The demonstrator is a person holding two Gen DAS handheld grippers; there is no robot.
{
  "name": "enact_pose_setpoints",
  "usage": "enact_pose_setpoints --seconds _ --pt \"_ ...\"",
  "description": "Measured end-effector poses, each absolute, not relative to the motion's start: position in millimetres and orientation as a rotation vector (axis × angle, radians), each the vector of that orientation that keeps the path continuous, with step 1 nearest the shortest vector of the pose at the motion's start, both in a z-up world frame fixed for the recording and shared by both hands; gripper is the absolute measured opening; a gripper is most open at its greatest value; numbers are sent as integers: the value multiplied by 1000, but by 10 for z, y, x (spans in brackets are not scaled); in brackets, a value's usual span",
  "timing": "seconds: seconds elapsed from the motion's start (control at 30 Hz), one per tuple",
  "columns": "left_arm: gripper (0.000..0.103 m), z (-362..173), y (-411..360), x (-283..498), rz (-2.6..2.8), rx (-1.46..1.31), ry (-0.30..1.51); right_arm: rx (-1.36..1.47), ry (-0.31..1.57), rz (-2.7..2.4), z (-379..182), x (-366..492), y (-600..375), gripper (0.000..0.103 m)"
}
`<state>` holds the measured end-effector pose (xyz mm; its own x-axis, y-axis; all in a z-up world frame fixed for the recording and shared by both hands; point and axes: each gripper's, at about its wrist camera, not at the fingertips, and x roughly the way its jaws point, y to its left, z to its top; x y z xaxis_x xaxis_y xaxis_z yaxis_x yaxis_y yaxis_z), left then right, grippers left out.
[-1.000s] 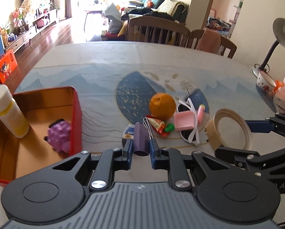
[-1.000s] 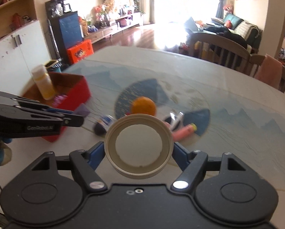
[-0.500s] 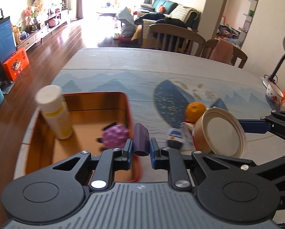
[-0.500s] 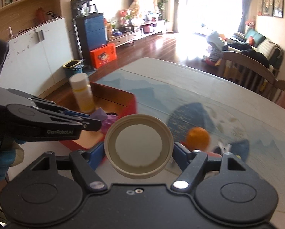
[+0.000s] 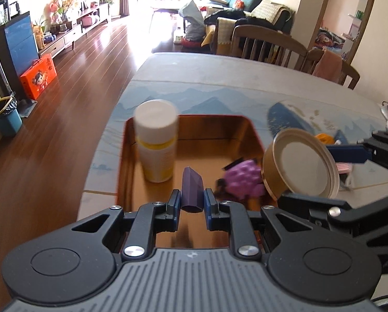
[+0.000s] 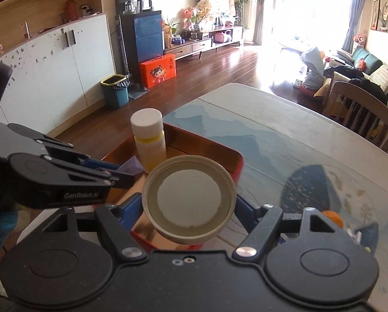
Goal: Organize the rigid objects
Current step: 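Carry tape roll and block to red tin, release tape roll from right gripper, then lower lavender block into red tin and open left gripper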
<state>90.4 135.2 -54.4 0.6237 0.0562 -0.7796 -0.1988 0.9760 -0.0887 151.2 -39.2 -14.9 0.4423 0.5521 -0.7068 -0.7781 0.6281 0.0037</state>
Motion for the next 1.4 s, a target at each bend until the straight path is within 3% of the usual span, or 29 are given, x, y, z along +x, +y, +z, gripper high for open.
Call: enact_pose_setpoints --seconds 0.77,1.4 --pt "18 -1024 1653 1186 85 -110 997 -663 719 903 -619 1801 393 75" --pt "18 -1016 1683 1201 68 -113 1013 -514 749 916 -411 1725 82 78"
